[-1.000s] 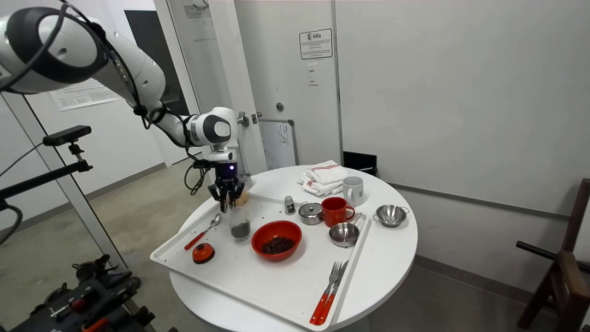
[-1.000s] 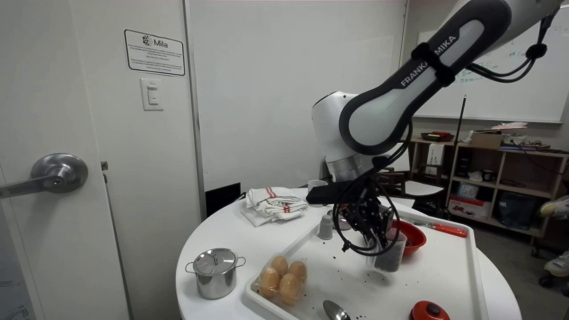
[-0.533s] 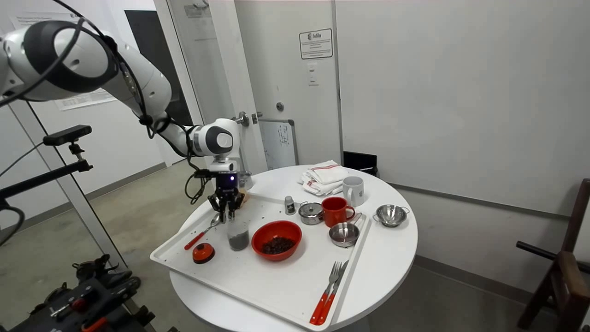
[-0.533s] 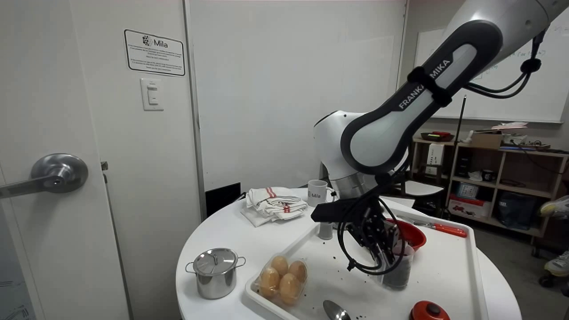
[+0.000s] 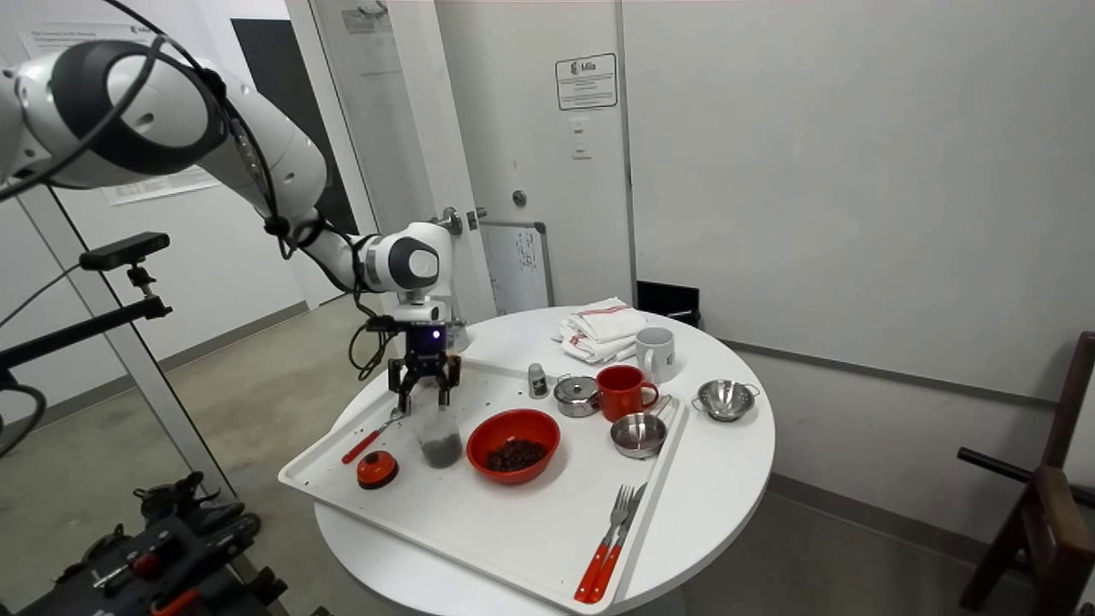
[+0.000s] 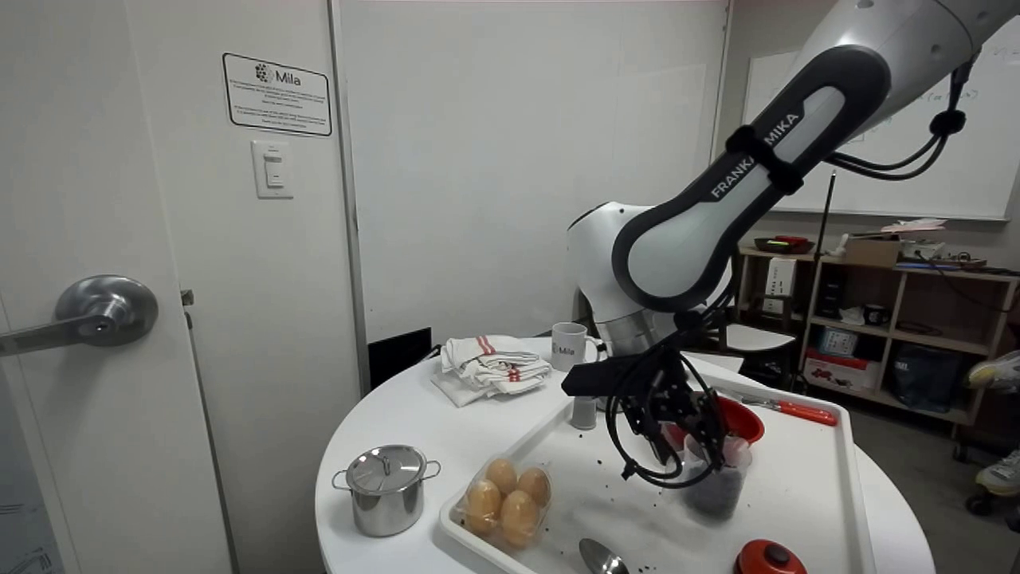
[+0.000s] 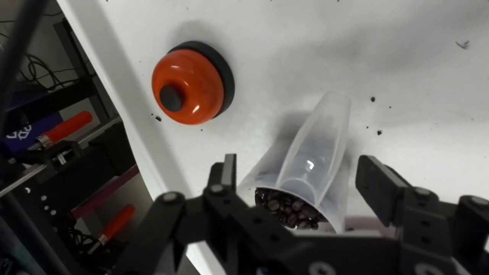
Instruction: Pour some contents from the clear jar into the orange bowl
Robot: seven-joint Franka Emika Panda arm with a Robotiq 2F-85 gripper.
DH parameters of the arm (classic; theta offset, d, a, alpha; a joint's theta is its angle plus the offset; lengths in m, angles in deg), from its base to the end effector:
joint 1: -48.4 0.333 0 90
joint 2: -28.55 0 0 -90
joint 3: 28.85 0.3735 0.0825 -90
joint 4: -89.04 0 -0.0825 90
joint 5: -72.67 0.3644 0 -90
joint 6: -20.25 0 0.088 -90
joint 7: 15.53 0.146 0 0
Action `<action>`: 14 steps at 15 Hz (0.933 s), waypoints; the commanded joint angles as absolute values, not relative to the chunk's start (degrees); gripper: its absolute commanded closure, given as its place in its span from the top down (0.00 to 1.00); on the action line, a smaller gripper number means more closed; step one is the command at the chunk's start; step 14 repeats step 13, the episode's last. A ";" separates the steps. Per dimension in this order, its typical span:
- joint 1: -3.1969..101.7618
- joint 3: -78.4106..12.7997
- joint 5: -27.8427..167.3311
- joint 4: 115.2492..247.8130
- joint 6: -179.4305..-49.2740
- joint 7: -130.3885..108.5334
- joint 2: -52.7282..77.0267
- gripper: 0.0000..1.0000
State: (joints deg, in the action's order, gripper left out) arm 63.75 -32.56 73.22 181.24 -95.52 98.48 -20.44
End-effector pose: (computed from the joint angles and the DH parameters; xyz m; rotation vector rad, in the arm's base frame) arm 0.6315 0.1348 0.1148 1.7098 -2.1143 -0.2232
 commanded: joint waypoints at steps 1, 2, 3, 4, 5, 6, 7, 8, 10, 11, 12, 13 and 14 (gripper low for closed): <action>61.46 -30.53 74.53 184.24 -96.07 94.86 -16.83 1.00; 60.75 -30.06 74.64 185.74 -96.53 92.97 -15.10 1.00; 60.11 -29.71 74.87 187.00 -97.06 91.35 -13.56 1.00; 59.44 -29.61 75.44 188.91 -98.52 90.37 -11.32 1.00; 58.77 -29.59 76.31 190.60 -100.04 89.98 -9.19 1.00; 57.98 -29.50 77.51 192.15 -101.53 89.54 -7.13 1.00; 57.24 -29.51 78.96 193.59 -103.15 89.51 -5.14 1.00; 56.46 -29.57 80.69 194.93 -104.89 89.63 -3.27 1.00; 57.49 -30.45 79.65 189.99 -102.16 90.81 -7.14 1.00; 56.72 -30.43 80.74 191.23 -102.81 90.49 -5.35 1.00; 56.19 -30.41 81.27 192.23 -103.05 90.31 -4.00 1.00; 55.90 -30.38 81.49 192.97 -103.21 90.25 -3.19 1.00; 55.90 -30.38 81.49 192.97 -103.21 90.25 -3.19 1.00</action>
